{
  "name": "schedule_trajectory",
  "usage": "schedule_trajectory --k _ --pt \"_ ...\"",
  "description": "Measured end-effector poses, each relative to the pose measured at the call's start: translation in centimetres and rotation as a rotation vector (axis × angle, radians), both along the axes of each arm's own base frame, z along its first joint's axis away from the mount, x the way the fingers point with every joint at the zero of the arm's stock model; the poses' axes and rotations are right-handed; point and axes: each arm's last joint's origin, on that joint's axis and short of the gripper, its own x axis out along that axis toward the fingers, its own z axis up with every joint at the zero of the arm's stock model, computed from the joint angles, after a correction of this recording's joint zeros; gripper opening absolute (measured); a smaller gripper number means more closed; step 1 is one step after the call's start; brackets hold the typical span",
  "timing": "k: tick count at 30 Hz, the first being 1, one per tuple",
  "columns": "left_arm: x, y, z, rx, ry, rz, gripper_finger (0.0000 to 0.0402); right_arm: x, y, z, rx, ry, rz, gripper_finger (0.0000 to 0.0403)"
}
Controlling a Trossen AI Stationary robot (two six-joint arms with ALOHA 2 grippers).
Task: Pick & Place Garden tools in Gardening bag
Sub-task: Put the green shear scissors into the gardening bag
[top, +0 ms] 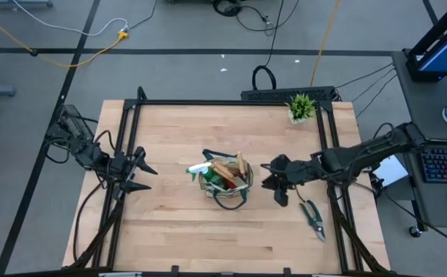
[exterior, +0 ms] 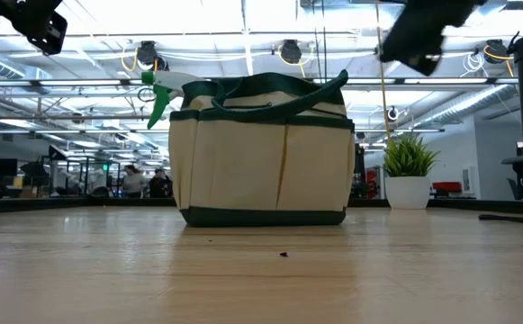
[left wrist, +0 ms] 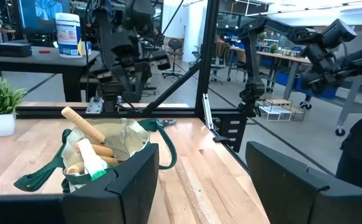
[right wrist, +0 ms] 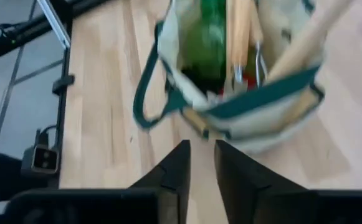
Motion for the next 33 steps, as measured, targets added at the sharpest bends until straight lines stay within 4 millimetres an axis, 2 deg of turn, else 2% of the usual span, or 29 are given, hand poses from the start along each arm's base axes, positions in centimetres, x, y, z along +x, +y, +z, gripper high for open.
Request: schedule_trajectory --k 8,20,33 --pt "0.0 0.0 0.0 -0.001 -0.001 0.000 0.0244 -2.1 1.7 -0.3 0.091 0.129 -0.001 0.0004" --pt "0.0 0.0 0.0 -0.006 0.001 0.001 0.0244 -4.3 3.5 -1.4 0.331 0.422 0.008 0.0001" --pt "0.0 0.0 0.0 -0.006 0.001 0.001 0.0244 -7.1 4.6 -2.3 0.503 0.784 -0.209 0.0001"
